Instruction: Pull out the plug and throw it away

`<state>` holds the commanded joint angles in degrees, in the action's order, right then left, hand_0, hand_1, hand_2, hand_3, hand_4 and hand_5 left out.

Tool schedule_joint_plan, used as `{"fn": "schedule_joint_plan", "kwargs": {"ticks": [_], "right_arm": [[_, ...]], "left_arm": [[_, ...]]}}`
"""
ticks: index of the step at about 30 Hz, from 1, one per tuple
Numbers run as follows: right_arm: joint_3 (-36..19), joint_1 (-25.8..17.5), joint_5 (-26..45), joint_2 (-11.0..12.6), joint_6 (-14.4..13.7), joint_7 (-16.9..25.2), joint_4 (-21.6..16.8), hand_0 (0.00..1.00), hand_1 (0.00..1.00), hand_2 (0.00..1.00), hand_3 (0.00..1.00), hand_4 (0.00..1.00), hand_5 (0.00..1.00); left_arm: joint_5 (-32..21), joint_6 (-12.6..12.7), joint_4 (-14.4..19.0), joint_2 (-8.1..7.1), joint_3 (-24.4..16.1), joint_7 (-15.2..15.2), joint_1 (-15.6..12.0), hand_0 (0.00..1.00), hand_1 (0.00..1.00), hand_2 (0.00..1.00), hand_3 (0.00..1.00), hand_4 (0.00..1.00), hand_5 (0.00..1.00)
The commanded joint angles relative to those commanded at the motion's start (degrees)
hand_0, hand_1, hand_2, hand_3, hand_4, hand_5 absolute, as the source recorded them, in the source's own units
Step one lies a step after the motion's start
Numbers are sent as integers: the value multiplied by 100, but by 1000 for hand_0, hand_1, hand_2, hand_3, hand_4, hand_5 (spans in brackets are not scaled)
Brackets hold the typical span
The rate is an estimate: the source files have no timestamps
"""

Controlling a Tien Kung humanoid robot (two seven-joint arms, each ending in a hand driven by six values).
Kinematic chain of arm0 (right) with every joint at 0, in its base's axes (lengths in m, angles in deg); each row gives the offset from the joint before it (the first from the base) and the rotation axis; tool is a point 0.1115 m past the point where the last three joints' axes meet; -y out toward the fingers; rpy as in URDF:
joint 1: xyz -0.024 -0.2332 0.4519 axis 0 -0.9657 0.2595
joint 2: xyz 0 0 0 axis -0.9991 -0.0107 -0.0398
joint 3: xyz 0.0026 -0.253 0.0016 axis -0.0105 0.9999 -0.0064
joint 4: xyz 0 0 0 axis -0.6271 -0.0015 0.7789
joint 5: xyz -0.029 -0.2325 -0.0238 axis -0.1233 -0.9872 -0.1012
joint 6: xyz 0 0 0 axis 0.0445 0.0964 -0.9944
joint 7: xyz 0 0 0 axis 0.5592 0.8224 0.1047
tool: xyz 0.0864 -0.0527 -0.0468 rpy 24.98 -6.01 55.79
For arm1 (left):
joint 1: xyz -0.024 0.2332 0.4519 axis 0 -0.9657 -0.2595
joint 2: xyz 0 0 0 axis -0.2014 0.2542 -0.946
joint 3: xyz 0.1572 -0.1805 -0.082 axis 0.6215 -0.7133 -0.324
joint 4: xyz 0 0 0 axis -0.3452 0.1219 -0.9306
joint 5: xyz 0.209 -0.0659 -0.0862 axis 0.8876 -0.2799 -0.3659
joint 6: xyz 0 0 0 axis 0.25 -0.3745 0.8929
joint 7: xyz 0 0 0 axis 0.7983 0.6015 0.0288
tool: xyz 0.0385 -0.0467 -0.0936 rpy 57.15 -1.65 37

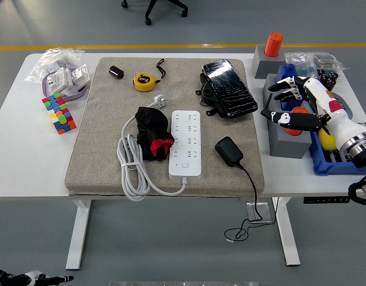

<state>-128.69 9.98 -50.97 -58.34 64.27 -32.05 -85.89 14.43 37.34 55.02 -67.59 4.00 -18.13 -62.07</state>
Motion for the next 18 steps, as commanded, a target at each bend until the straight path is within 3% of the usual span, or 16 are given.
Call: {"fn": "schedule_joint_plan", "kwargs": {"ticks": [18], "right_arm": [[-205, -33, -27, -11, -60, 29, -65, 630, 591, 661, 606, 918, 268]], "left_arm": [[-90, 0, 1, 62, 136, 3, 83, 551, 686, 711, 719, 933, 542]]}}
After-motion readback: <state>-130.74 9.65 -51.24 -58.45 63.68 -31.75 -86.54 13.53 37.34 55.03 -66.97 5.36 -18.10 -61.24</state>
